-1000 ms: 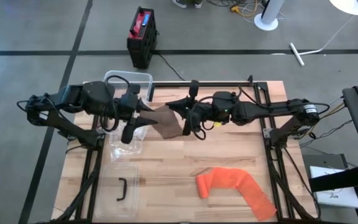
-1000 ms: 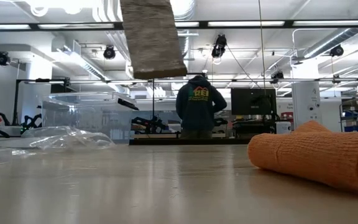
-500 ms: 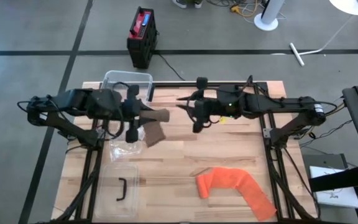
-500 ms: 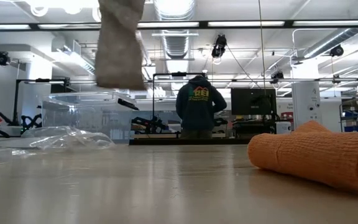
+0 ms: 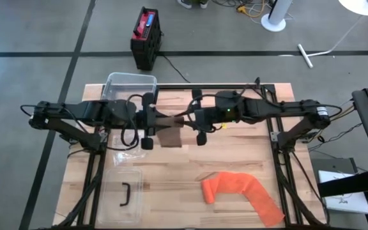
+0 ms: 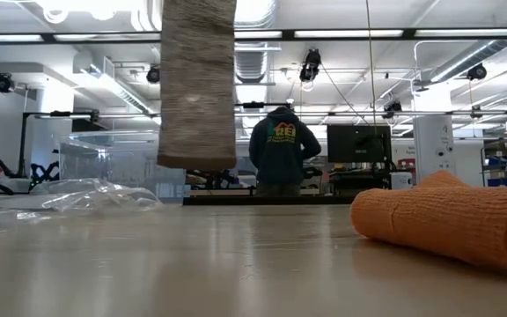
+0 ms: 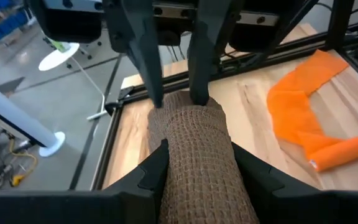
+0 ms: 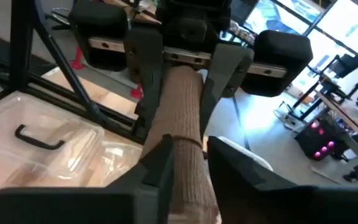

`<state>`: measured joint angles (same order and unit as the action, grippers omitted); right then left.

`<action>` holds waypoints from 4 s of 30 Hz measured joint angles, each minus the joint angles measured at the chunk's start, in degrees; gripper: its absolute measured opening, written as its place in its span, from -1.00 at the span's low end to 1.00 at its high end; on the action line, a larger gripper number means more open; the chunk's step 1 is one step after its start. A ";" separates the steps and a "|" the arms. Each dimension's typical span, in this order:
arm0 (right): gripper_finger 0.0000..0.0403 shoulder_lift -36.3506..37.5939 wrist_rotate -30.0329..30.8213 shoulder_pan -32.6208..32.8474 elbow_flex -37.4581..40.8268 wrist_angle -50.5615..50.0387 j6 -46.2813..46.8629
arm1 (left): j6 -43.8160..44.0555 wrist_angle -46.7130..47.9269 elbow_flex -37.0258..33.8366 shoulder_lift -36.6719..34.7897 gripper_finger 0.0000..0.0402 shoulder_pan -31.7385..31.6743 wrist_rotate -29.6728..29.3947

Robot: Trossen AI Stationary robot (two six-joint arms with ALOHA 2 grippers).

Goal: Roll bandage
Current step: Roll the brown bandage

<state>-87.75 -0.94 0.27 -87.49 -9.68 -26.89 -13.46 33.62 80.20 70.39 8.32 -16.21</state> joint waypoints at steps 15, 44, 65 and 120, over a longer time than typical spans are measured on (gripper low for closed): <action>-0.99 0.91 5.47 0.11 -0.27 -8.45 0.76 | -1.70 -0.69 0.44 -1.01 -0.43 1.67 -2.90; -0.42 1.68 -0.45 0.07 0.01 -5.05 2.31 | -4.39 -3.87 -1.59 -0.51 -0.75 2.51 -4.06; -0.99 0.71 1.20 0.11 -1.30 -11.91 3.55 | -5.04 -4.23 -1.63 -0.31 -0.74 2.43 -4.35; -0.85 1.17 1.87 0.22 -4.93 -17.33 6.77 | -2.44 -4.50 -1.89 -0.22 -0.74 2.51 -4.00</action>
<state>-86.59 0.94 0.49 -92.42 -27.01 -20.12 -15.89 29.12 78.30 70.17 10.83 -20.21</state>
